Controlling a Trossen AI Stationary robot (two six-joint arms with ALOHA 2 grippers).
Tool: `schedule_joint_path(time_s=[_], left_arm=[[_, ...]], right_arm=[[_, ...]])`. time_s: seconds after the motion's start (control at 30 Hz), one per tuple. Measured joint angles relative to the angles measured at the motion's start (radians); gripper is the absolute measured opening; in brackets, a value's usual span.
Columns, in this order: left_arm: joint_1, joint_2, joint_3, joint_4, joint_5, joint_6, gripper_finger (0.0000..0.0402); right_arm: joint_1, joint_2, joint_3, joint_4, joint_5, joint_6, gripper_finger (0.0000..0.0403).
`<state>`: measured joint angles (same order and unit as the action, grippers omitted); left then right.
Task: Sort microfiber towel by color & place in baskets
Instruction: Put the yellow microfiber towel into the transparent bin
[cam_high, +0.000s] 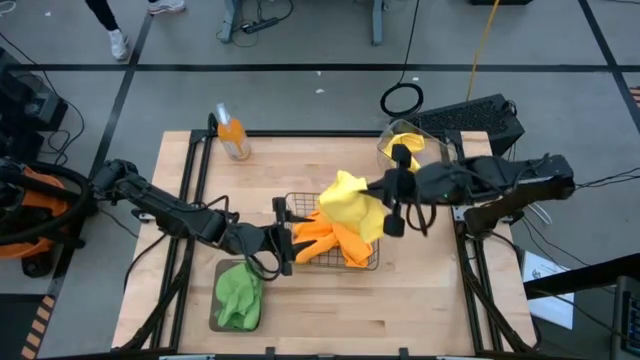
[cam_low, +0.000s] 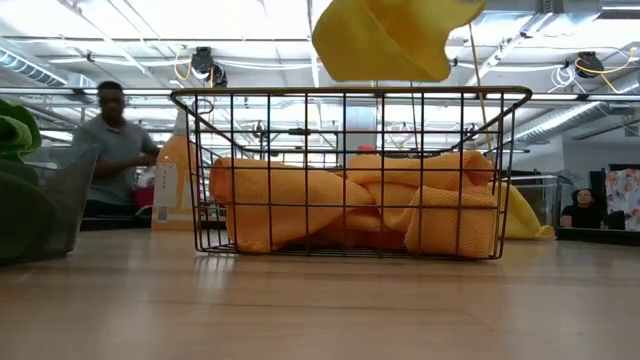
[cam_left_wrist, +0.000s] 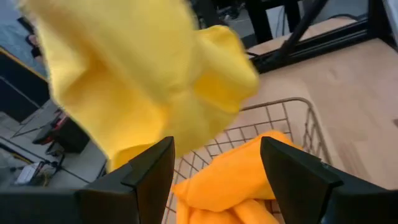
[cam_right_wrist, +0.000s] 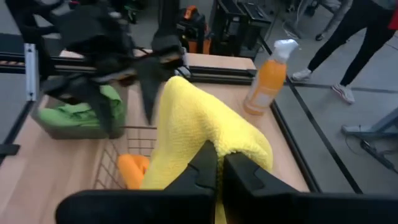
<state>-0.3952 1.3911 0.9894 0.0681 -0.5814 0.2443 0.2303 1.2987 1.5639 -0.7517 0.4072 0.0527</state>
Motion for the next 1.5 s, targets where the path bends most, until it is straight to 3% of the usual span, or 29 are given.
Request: schedule_joint_path(time_s=[0.4,0.57,0.7,0.83,0.97,1.17,1.5], left_arm=[[0.043,0.000,-0.031,0.034,0.000,0.007,0.0244],[0.049,0.029,-0.032,0.150,0.004,0.090,0.0244],[0.049,0.091,-0.032,0.275,0.094,0.208,0.0244],[0.048,0.159,-0.030,0.337,0.117,0.305,0.0240],[0.049,0.203,-0.019,0.343,0.128,0.368,0.0193],[0.043,0.193,-0.015,0.354,0.131,0.394,0.0025],[-0.007,0.140,-0.014,0.346,0.098,0.396,0.0005]], right_arm=[[0.154,0.009,0.000,0.057,0.092,0.028,0.0000],[0.174,0.039,0.000,0.078,0.092,0.034,0.0000],[0.176,0.076,0.000,0.098,0.092,0.031,0.0000],[0.176,0.104,0.000,0.100,0.091,0.025,0.0000],[0.176,0.113,0.000,0.103,0.092,0.015,0.0000],[0.177,0.119,0.000,0.061,0.145,0.033,0.0000],[0.185,0.171,0.000,-0.030,0.145,0.145,0.0000]])
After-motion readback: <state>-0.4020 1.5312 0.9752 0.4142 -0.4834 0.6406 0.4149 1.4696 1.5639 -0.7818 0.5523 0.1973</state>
